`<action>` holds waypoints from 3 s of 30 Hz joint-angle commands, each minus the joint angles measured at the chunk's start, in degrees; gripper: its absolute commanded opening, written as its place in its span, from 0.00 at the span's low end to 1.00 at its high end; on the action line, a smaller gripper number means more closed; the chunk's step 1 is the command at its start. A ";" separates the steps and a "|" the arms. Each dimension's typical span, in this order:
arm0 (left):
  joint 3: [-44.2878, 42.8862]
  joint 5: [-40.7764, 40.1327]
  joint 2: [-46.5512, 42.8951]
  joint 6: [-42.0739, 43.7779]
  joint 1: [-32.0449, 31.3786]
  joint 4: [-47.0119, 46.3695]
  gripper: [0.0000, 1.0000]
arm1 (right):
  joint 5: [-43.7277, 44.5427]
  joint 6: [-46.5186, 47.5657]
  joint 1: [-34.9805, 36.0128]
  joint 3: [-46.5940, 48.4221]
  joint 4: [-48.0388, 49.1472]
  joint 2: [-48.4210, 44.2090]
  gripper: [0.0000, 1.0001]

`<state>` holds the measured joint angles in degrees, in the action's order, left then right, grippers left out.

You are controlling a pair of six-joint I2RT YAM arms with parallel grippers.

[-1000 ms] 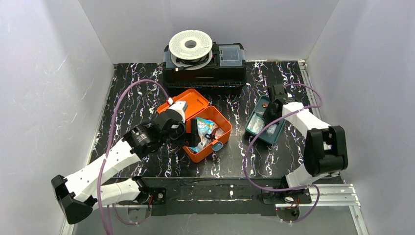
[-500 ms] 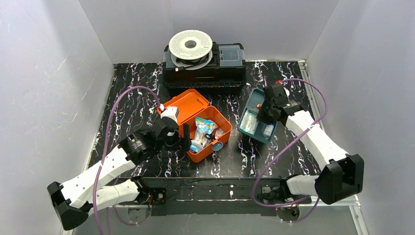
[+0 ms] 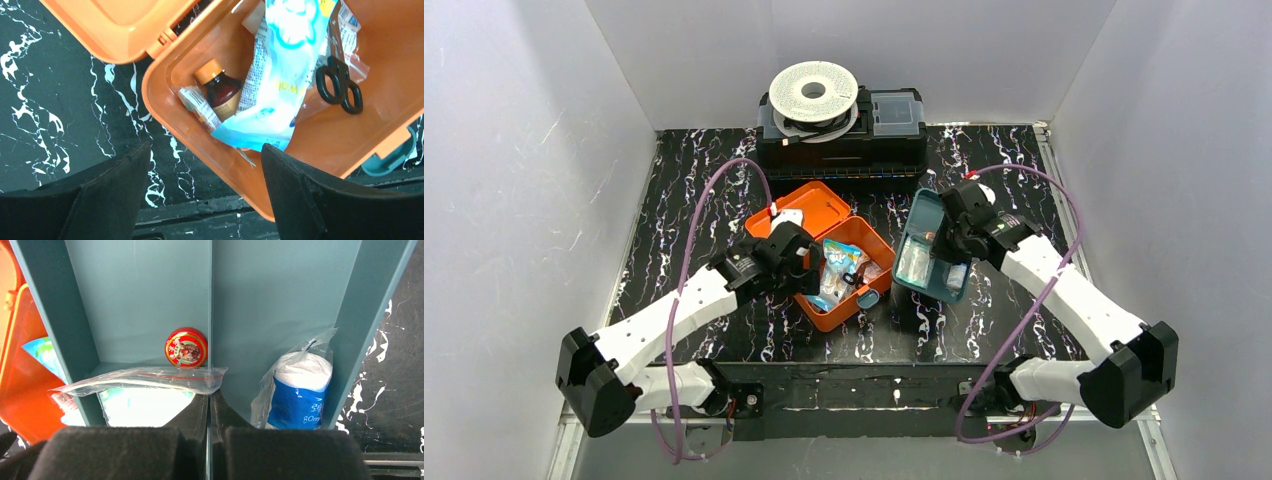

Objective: Organize the medicine kit

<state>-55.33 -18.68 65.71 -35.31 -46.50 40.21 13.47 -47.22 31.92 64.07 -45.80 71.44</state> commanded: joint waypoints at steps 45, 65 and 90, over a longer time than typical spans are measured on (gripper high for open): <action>-5.31 7.96 5.78 15.44 3.45 2.22 0.00 | -11.70 42.86 23.75 9.19 -6.12 -6.20 0.01; -7.06 -11.66 -7.85 8.88 3.59 8.67 0.88 | -19.70 57.04 26.60 17.84 -10.04 3.62 0.01; 5.98 -14.67 -36.41 6.72 3.55 9.06 0.98 | -19.79 54.43 30.13 22.33 -3.55 19.29 0.01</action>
<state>-50.59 -31.90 29.19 -28.21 -43.18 48.31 -5.80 9.17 61.67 85.49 -53.67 90.52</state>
